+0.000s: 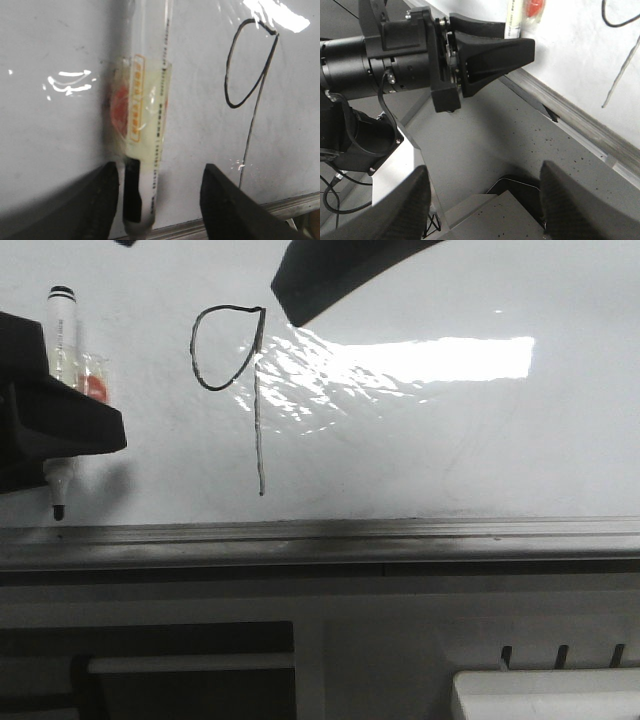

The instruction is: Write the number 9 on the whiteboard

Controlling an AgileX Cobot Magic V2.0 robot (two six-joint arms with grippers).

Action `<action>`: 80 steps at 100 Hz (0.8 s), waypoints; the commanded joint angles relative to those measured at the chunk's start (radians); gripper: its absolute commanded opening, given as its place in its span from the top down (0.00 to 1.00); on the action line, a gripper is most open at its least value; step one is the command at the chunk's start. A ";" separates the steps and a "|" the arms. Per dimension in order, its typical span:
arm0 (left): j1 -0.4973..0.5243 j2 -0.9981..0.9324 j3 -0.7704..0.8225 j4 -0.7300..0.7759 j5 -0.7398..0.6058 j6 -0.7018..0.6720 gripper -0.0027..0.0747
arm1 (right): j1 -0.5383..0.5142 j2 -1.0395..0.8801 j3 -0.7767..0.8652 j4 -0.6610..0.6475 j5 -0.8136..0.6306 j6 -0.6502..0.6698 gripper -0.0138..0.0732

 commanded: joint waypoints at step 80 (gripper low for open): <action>0.000 -0.444 -0.025 0.210 0.003 0.024 0.78 | 0.001 -0.126 0.003 -0.143 -0.142 -0.011 0.92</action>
